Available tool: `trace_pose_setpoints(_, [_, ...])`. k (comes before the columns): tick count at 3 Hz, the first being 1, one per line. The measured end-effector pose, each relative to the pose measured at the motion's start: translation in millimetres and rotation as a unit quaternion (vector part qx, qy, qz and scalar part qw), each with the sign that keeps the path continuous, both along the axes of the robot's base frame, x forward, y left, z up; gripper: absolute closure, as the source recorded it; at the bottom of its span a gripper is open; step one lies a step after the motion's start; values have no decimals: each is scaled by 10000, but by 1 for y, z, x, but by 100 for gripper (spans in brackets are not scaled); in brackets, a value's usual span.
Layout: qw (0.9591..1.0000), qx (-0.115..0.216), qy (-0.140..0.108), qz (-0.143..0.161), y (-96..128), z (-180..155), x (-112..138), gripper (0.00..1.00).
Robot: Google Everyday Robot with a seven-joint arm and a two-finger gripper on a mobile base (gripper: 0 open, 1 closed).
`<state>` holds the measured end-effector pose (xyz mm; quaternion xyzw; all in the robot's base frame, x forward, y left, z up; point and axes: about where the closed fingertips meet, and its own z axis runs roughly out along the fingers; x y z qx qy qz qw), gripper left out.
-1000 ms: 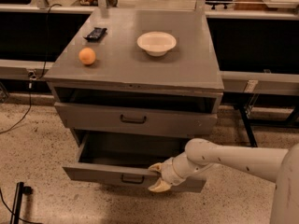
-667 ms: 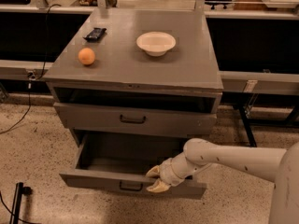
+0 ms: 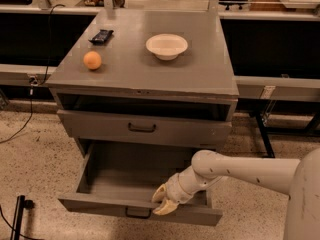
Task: Open middle drawer
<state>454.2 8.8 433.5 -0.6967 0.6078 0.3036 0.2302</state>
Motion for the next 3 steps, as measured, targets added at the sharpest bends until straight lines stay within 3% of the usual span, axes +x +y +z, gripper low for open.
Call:
trace_pose_setpoints(2, [9998,80,-86,172,10,12,-9,1])
trace_pose_setpoints(3, [9992,86,-282,259,15,29,-15,0])
